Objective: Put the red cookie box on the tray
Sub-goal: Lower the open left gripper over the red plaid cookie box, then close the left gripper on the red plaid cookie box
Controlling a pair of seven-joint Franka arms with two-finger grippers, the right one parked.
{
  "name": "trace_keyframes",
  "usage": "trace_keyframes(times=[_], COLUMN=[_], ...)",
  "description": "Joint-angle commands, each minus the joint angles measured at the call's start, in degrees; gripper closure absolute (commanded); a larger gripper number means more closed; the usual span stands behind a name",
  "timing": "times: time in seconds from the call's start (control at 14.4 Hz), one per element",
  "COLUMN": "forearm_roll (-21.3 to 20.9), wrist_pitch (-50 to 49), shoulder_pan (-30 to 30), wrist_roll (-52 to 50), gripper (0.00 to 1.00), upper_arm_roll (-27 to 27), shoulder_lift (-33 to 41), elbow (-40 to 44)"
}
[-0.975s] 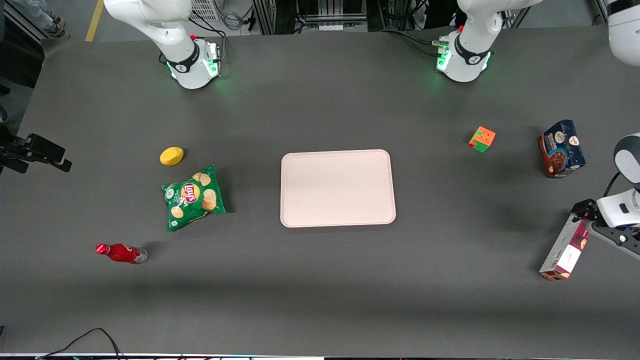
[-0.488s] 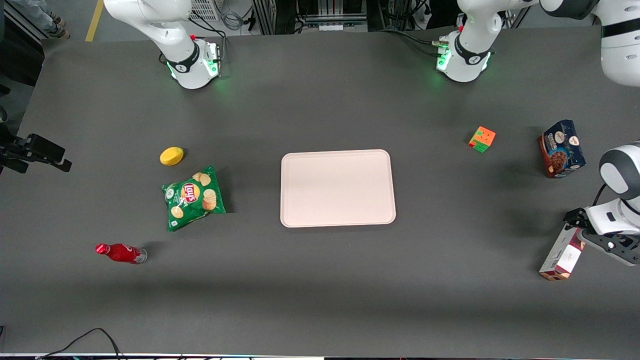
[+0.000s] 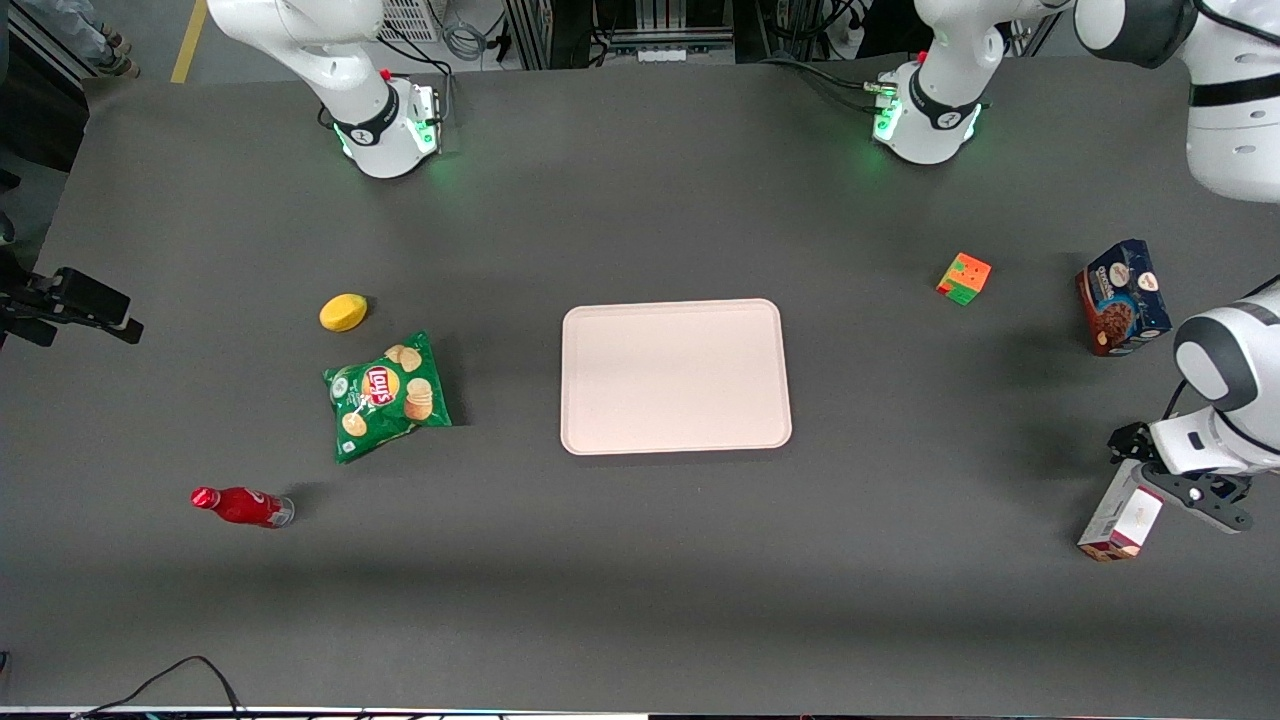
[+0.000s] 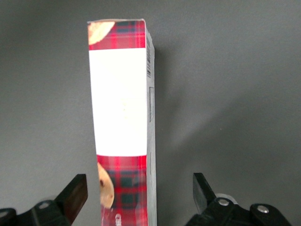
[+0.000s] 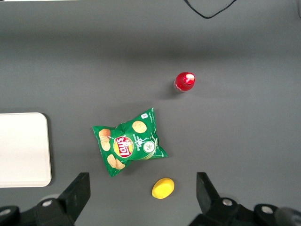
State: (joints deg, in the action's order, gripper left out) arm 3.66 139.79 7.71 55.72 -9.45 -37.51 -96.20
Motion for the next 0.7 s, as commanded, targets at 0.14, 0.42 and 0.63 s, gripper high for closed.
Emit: trace_keyframes(times=[0.14,0.42,0.63], forearm_roll=[2.40,2.67,2.58], wrist_pitch=[3.65,3.65,3.65], shoulder_pan=[0.28,0.28,0.20], wrist_roll=[4.13,4.13,4.22], gripper=[0.00,0.19,0.62], upper_arm_roll=[-0.13,-0.13,-0.13], shoulder_lift=[-3.27,-3.71,-3.63], elbow=[0.84,0.92,1.01])
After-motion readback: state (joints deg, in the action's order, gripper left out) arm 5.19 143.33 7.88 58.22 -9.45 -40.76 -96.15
